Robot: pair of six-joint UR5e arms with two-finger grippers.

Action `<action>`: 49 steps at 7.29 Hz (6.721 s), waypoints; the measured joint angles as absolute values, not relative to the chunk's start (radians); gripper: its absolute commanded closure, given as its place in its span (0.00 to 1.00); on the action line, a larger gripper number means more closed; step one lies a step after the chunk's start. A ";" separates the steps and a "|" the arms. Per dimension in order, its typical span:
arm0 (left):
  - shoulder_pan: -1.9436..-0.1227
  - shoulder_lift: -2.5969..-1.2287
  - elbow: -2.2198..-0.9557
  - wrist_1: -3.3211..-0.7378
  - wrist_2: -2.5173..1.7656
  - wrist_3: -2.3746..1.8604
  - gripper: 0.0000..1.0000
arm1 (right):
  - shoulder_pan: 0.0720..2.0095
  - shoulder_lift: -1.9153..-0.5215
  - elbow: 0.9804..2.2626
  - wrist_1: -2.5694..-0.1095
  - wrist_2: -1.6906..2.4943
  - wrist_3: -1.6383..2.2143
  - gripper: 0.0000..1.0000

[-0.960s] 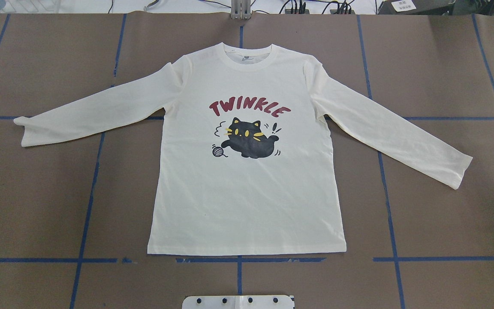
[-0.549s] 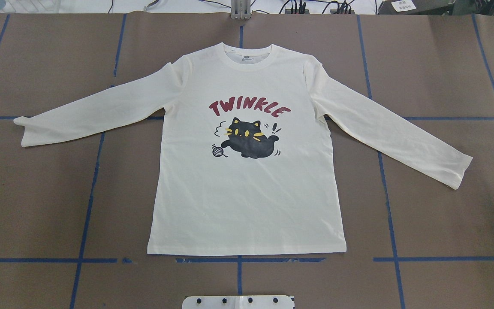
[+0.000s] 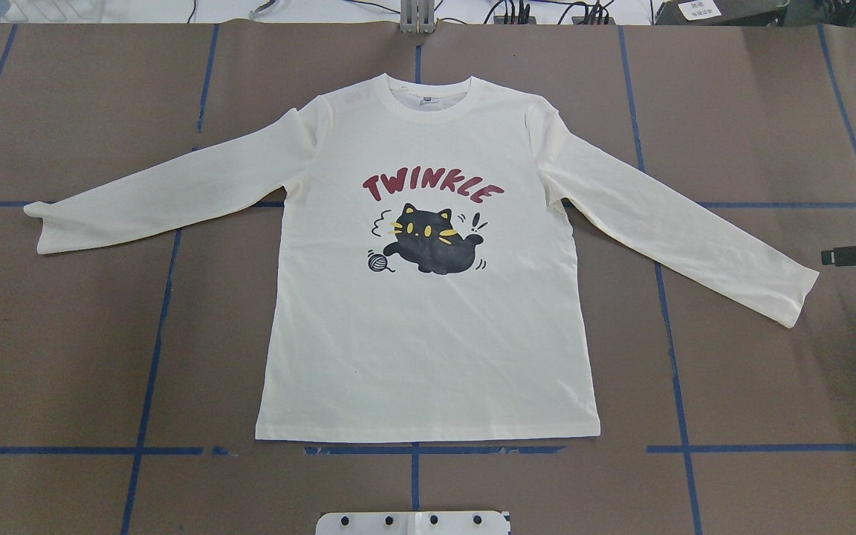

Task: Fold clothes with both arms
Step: 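Grasp the sleeve cuff nearest the right gripper and lift it, then carry the sleeve with the right gripper across the shirt body, then release the sleeve and raise the right gripper away from the shirt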

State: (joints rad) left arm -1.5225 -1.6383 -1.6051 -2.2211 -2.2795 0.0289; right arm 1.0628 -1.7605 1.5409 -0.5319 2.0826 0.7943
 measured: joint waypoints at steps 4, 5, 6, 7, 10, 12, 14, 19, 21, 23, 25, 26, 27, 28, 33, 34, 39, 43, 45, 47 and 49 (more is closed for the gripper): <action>-1.523 -1.632 -1.605 -2.221 -2.279 0.034 0.00 | 0.979 -1.750 1.487 -0.517 2.013 0.800 0.34; -1.523 -1.632 -1.605 -2.221 -2.280 0.035 0.00 | 0.970 -1.747 1.485 -0.517 2.006 0.803 0.41; -1.523 -1.631 -1.605 -2.221 -2.279 0.035 0.00 | 0.963 -1.744 1.484 -0.516 2.004 0.811 0.70; -1.523 -1.630 -1.603 -2.225 -2.280 0.036 0.00 | 0.959 -1.740 1.484 -0.516 2.003 0.818 1.00; -1.523 -1.622 -1.602 -2.238 -2.280 0.036 0.00 | 0.957 -1.722 1.486 -0.518 2.003 0.837 1.00; -1.523 -1.622 -1.603 -2.239 -2.279 0.037 0.00 | 0.957 -1.718 1.508 -0.524 2.006 0.838 1.00; -1.523 -1.621 -1.603 -2.240 -2.280 0.036 0.00 | 0.960 -1.717 1.616 -0.628 2.012 0.838 1.00; -1.524 -1.620 -1.604 -2.240 -2.280 0.037 0.00 | 0.960 -1.365 2.002 -1.464 1.979 0.857 1.00; -1.525 -1.621 -1.604 -2.239 -2.279 0.032 0.00 | 0.930 -1.010 1.935 -1.761 1.903 0.872 1.00; -1.525 -1.621 -1.602 -2.238 -2.280 0.027 0.00 | 0.859 -0.733 1.739 -1.821 1.801 0.963 1.00; -1.525 -1.621 -1.599 -2.238 -2.280 0.026 0.00 | 0.743 -0.481 1.416 -1.731 1.666 1.117 1.00; -1.525 -1.621 -1.597 -2.238 -2.279 0.026 0.00 | 0.674 -0.412 1.255 -1.614 1.572 1.207 1.00; -1.525 -1.621 -1.596 -2.238 -2.279 0.026 0.00 | 0.606 -0.373 1.124 -1.508 1.478 1.298 1.00; -1.525 -1.621 -1.595 -2.238 -2.280 0.026 0.00 | 0.559 -0.351 1.057 -1.460 1.421 1.362 1.00; -1.524 -1.623 -1.596 -2.238 -2.279 0.025 0.00 | 0.522 -0.208 0.867 -1.401 1.392 1.536 0.01; -1.523 -1.629 -1.598 -2.239 -2.279 0.018 0.00 | 0.539 -0.202 0.864 -1.402 1.428 1.536 0.00; -1.209 -1.653 -1.587 -2.503 -2.224 -0.322 0.00 | 0.814 -0.524 1.212 -1.533 1.832 1.172 0.00; -1.027 -1.569 -1.520 -2.573 -1.981 -0.248 0.10 | 1.014 -0.956 1.608 -1.541 2.048 0.798 0.00; -1.035 -1.631 -1.393 -2.589 -1.993 -0.140 0.30 | 1.063 -1.034 1.683 -1.543 2.096 0.733 0.00; -1.106 -1.716 -1.273 -2.591 -2.096 -0.140 0.32 | 1.073 -1.047 1.697 -1.542 2.103 0.721 0.00; -1.146 -1.747 -1.216 -2.594 -2.142 -0.140 0.32 | 1.075 -1.050 1.702 -1.541 2.103 0.720 0.00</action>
